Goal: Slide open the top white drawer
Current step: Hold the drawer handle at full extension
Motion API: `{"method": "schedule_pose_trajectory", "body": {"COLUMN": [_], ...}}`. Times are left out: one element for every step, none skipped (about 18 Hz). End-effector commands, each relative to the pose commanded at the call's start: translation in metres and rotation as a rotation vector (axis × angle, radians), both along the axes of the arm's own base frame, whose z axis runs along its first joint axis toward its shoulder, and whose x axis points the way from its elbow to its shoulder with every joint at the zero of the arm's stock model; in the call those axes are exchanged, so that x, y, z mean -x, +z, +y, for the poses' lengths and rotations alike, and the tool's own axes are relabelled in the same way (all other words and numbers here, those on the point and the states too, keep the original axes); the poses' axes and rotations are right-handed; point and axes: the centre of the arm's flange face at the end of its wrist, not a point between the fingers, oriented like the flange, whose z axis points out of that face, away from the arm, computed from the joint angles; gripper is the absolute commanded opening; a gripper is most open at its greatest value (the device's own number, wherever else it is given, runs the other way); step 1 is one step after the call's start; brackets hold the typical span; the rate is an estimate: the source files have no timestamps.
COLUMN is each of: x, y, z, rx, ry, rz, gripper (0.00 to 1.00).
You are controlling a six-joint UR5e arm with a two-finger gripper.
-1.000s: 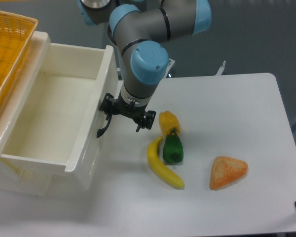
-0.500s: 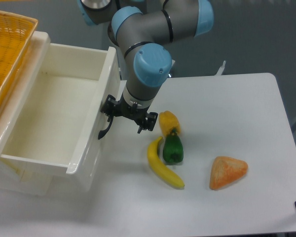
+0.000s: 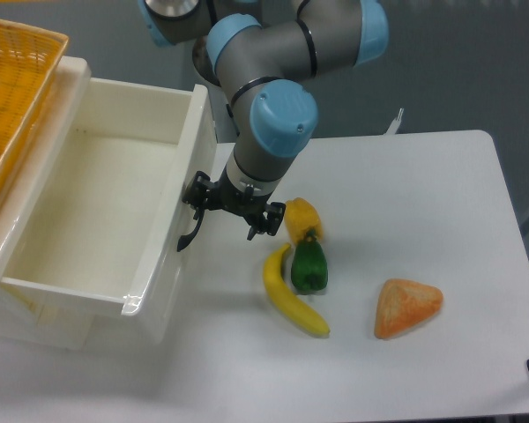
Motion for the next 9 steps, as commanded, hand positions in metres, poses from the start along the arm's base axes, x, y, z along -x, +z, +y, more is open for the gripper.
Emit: {"method": "schedule_pose_trajectory", "body": {"x": [-0.0002, -0.0005, 0.0000, -0.0005, -0.0010, -0.0011, -0.0011, -0.0014, -0.0013], "y": [0.0001, 0.0003, -0.0003, -0.0002, 0.0008, 0.0009, 0.0009, 0.0018, 0.0027], "z": [0.0002, 0.0007, 0.0010, 0.0014, 0.0015, 0.0016, 0.0016, 0.0014, 0.0011], "rx": [-0.002, -0.007, -0.011, -0.016, -0.021, -0.022, -0.022, -0.023, -0.022], "ry": [0.000, 0.001, 0.004, 0.005, 0.006, 0.006, 0.006, 0.006, 0.007], "rz": [-0.002, -0.006, -0.012, -0.018, -0.020, -0.021, -0.021, -0.020, -0.016], "gripper": [1.00, 1.00, 1.00, 1.00, 1.00, 1.00, 1.00, 1.00, 1.00]}}
